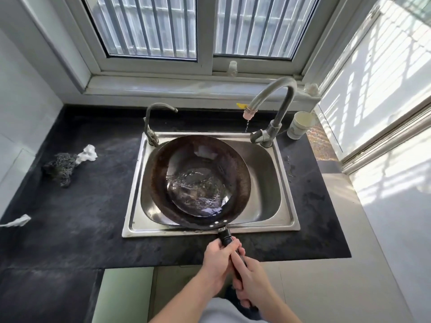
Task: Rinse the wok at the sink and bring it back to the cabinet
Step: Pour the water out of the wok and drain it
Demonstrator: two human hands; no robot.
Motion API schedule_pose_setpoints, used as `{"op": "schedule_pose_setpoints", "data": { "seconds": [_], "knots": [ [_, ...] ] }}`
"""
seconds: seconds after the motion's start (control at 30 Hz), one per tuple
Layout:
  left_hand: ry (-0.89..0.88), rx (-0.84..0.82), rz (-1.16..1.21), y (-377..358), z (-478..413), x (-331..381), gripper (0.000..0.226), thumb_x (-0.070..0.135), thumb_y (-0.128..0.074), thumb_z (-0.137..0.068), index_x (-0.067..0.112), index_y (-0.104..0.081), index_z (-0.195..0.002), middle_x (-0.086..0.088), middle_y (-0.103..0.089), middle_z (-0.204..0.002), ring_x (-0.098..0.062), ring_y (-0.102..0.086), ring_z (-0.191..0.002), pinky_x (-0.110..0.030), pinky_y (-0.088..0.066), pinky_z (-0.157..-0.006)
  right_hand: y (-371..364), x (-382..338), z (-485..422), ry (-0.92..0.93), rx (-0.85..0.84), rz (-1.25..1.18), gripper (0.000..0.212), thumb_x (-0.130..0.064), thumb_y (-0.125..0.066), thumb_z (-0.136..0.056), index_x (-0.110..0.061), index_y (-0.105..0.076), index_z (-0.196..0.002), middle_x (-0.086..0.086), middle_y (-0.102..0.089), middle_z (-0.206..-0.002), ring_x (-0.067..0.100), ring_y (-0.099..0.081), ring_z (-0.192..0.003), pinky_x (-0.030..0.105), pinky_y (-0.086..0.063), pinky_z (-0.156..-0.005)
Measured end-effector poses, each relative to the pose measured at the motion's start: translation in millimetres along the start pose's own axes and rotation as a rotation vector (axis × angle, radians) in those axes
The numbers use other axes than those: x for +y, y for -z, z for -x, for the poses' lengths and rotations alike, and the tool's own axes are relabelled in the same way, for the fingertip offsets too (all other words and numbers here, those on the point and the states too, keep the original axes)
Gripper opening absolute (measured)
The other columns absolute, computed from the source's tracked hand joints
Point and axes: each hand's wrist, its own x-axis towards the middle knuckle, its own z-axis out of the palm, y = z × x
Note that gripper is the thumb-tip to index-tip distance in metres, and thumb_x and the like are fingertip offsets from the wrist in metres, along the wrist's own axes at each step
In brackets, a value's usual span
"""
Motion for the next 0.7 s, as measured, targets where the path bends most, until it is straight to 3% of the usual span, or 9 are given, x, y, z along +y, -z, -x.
{"op": "schedule_pose_setpoints", "data": {
  "seconds": [0.33,0.7],
  "knots": [
    [-0.027,-0.001,-0.048,7.6,4.1,22.9,0.014,0.01,-0.056,-0.097,-0.002,-0.061,-0.091,-0.013,-0.062,-0.073,-0.022,-0.061,-0.07,-0.032,-0.054,-0.068,-14.3,-19.4,-1.8,0.057,-0.007,0.004,0.041,-0.042,-0.052,-0.1,-0.008,-0.051,-0.077,0.004,-0.048,-0.051,0.016,-0.037,-0.035,0.023,-0.032,-0.033],
    [0.002,-0.02,-0.008,1.5,-0.1,3.3,0.014,0.009,-0.059,-0.096,-0.005,-0.062,-0.096,-0.011,-0.061,-0.076,-0.023,-0.063,-0.078,-0.034,-0.056,-0.077,2.0,-6.6,0.2,0.022,-0.003,0.039,0.037,-0.039,-0.054,-0.1,-0.01,-0.055,-0.077,0.005,-0.05,-0.053,0.016,-0.039,-0.037,0.024,-0.032,-0.035]
  ]
}}
